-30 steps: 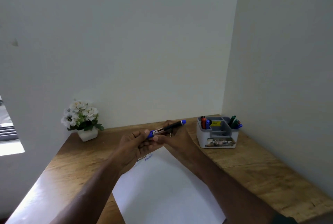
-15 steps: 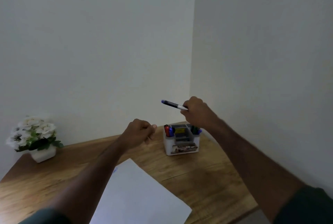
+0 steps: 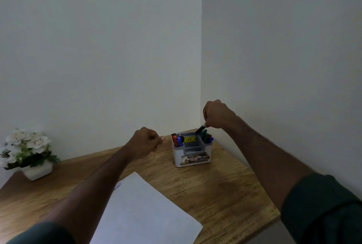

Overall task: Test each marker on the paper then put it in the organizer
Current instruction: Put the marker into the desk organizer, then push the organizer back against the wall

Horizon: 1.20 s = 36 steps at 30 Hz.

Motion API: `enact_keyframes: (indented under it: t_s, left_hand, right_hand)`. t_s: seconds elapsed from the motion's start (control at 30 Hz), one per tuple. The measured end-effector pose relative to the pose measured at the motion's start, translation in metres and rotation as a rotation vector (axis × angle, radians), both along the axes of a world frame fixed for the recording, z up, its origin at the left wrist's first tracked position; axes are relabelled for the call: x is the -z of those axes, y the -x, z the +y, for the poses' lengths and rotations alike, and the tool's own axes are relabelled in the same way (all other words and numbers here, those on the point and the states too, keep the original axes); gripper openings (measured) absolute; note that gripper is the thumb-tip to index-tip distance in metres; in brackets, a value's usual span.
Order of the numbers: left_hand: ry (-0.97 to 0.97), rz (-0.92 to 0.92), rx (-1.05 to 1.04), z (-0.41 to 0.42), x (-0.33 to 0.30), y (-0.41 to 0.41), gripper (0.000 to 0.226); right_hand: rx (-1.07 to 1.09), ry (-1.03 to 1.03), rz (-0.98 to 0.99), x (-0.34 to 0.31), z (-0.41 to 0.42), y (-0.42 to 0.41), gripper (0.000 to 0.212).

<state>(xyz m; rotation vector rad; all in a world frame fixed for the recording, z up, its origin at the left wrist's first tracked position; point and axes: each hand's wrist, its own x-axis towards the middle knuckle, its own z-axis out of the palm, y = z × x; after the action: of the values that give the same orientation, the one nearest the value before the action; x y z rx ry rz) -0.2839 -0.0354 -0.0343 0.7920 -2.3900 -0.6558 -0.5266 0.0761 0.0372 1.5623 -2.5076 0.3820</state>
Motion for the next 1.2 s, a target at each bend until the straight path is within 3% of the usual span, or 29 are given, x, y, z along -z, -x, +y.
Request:
enact_keyframes:
  t_s: [0.33,0.63,0.8,0.9,0.97,1.1,1.2]
  left_hand:
    - [0.025,-0.053,-0.012,-0.002,0.003,0.001,0.039]
    - [-0.062,-0.091,0.024,0.001,0.016,0.015,0.014]
    - [-0.196,-0.076,0.018,0.002,0.023,0.015,0.004]
    - [-0.278,-0.081,0.032,0.006,0.030,0.016,0.019]
    - [-0.319,-0.070,0.042,0.010,0.035,0.020,0.026]
    - [-0.375,-0.013,0.045,0.016,0.047,0.031,0.034]
    - [-0.343,0.048,0.028,0.012,0.056,0.038,0.030]
  right_hand:
    - [0.033,0.034,0.004,-0.004,-0.008,0.008,0.023]
    - [-0.022,-0.061,-0.122,0.018,-0.020,0.007,0.029]
    - [0.027,0.184,-0.285,0.027,-0.015,0.015,0.036]
    - [0.161,0.348,-0.436,0.036,-0.002,0.033,0.026]
    - [0.196,0.280,-0.552,0.047,0.013,0.040,0.020]
    - [0.102,-0.146,-0.775,0.070,0.038,0.034,0.028]
    - [0.030,-0.149,-0.838,0.087,0.036,0.027,0.048]
